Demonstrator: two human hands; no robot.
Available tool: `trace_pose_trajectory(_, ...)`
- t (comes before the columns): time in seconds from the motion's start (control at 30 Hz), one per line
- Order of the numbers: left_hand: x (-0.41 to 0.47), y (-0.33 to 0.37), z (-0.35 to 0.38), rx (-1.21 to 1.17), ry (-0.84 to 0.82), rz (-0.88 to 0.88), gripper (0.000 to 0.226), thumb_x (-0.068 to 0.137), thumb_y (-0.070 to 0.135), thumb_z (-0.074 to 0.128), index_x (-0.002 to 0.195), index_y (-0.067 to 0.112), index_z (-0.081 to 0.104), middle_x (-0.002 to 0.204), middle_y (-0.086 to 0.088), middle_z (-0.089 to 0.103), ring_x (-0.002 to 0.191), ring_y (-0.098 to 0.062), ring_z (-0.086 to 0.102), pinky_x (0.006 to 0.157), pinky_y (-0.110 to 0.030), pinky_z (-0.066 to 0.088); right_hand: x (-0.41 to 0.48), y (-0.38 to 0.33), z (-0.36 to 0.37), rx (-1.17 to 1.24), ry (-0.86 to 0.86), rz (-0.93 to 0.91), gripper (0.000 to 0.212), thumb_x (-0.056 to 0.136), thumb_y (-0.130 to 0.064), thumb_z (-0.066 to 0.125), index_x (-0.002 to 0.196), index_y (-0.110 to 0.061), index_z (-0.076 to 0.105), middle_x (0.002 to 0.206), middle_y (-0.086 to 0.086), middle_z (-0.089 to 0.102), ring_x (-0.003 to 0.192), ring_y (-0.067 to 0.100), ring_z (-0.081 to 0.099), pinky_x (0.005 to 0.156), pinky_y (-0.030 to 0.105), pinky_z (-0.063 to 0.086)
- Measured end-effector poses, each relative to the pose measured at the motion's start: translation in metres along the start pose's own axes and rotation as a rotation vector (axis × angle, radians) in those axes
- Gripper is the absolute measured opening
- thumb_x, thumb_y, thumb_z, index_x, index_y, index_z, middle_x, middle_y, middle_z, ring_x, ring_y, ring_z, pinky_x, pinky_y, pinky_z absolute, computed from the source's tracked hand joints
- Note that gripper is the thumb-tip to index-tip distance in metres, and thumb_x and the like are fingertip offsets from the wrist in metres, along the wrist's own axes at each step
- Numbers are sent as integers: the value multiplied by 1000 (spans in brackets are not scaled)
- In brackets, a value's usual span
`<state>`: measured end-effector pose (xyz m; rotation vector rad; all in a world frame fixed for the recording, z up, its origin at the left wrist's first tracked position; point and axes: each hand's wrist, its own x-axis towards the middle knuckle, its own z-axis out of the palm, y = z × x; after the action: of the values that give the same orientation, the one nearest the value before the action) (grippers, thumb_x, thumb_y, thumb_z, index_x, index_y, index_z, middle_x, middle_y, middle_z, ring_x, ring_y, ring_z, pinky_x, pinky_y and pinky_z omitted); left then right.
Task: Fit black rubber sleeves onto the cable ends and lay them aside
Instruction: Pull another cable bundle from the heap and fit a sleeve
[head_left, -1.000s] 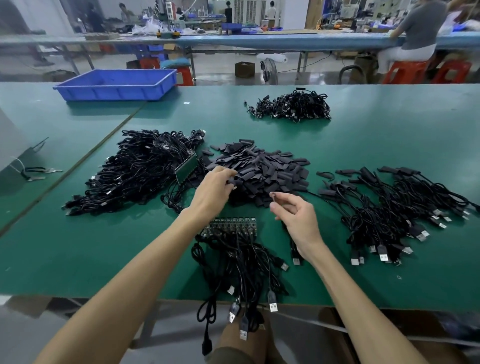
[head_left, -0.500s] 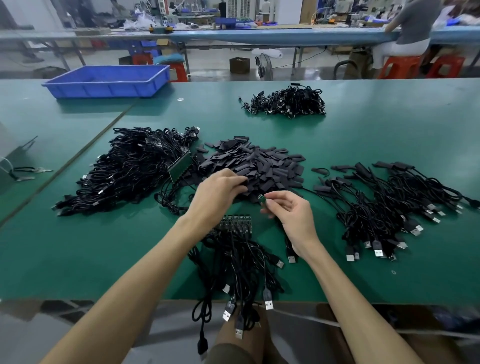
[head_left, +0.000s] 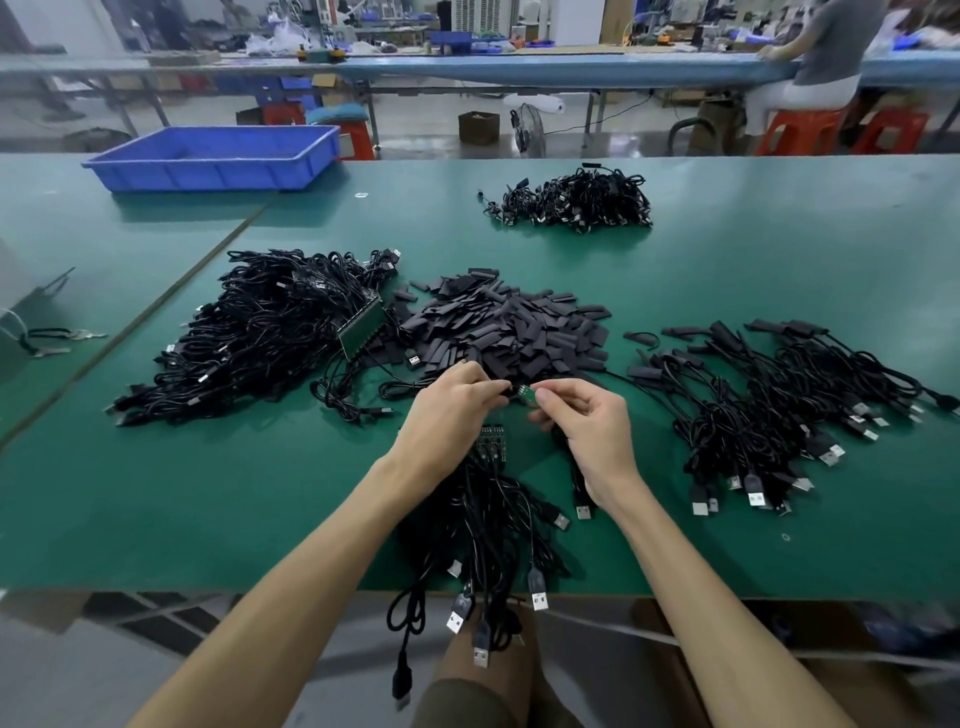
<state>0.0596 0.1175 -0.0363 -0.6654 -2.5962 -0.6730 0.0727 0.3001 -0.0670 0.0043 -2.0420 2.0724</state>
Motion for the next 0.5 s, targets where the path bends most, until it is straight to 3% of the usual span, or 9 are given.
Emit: trace_pose_trajectory(0.5, -2, 3, -1, 82, 10, 47, 25, 96, 18, 69, 119, 9, 75, 95, -8, 65, 93, -28, 63, 79, -43, 55, -1, -2, 0, -5, -50, 8, 11, 91, -7, 77, 92, -17, 80, 83, 5, 79, 72, 19, 75, 69, 22, 57)
